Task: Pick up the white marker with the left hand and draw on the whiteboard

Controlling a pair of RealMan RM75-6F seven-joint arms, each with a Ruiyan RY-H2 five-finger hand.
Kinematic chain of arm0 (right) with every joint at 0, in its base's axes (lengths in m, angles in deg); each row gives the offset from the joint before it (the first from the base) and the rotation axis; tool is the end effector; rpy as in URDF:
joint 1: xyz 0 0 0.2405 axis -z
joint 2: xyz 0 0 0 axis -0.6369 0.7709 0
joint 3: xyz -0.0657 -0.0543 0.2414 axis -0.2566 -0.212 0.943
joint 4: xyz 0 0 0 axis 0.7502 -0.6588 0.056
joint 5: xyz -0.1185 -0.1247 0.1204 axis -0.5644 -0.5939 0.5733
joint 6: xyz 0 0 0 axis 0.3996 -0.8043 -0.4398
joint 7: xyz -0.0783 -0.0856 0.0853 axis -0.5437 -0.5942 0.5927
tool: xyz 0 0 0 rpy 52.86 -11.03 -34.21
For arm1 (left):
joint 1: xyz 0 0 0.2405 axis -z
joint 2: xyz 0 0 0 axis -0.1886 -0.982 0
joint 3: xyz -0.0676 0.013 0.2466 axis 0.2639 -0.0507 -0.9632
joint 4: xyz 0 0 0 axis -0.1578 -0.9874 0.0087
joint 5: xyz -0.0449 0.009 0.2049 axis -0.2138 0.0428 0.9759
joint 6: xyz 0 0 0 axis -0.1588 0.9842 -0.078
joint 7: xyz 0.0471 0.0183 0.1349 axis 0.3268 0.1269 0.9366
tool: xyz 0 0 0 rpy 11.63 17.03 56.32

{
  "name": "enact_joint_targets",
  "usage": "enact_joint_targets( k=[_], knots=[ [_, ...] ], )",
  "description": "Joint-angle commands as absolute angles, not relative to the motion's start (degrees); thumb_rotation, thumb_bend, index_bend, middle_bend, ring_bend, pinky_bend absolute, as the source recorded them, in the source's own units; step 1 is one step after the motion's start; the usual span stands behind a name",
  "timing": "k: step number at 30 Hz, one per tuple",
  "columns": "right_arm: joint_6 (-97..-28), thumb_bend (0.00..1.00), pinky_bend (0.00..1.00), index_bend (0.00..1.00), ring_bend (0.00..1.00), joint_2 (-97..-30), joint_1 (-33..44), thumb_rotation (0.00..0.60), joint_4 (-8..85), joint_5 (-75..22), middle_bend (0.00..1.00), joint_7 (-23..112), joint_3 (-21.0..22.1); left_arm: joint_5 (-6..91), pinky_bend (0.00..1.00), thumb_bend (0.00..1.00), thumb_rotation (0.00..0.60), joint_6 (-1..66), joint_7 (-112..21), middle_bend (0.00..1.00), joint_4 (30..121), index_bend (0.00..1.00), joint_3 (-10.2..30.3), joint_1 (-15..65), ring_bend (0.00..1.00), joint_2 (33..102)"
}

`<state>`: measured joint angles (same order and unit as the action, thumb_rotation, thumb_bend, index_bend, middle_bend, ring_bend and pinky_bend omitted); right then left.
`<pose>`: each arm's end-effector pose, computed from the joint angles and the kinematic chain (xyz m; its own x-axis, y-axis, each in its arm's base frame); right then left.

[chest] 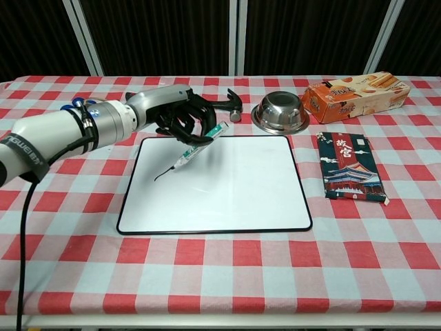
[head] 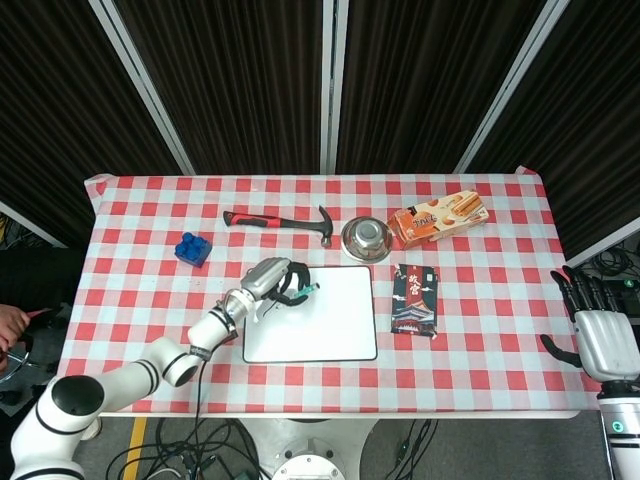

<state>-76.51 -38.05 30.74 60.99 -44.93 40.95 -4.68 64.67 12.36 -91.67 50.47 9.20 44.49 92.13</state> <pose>-0.3037 -0.2088 0.1825 0.4528 -0.0544 0.8900 -0.8913 -0.0013 0.4534 -0.1170 0.3936 -0.1030 -0.0394 0.5862 0.8092 0.9217 -0.2915 0.2560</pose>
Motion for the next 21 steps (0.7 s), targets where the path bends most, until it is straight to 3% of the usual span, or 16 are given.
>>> enact_joint_targets(
  k=[1, 21],
  knots=[
    [-76.4, 0.15, 0.0, 0.0, 0.0, -38.0, 30.7, 0.6, 61.1, -44.8, 0.01, 40.7, -4.6, 64.4, 0.95, 0.46, 0.6, 12.1, -92.0, 0.57, 47.5, 0.55, 9.2, 44.7, 0.72, 94.0],
    [-76.1, 0.15, 0.0, 0.0, 0.0, -37.6, 30.8, 0.6, 61.4, -44.2, 0.01, 40.3, -4.8, 64.9, 0.95, 0.46, 0.6, 12.7, -94.1, 0.58, 44.4, 0.55, 10.3, 46.4, 0.72, 100.0]
  ],
)
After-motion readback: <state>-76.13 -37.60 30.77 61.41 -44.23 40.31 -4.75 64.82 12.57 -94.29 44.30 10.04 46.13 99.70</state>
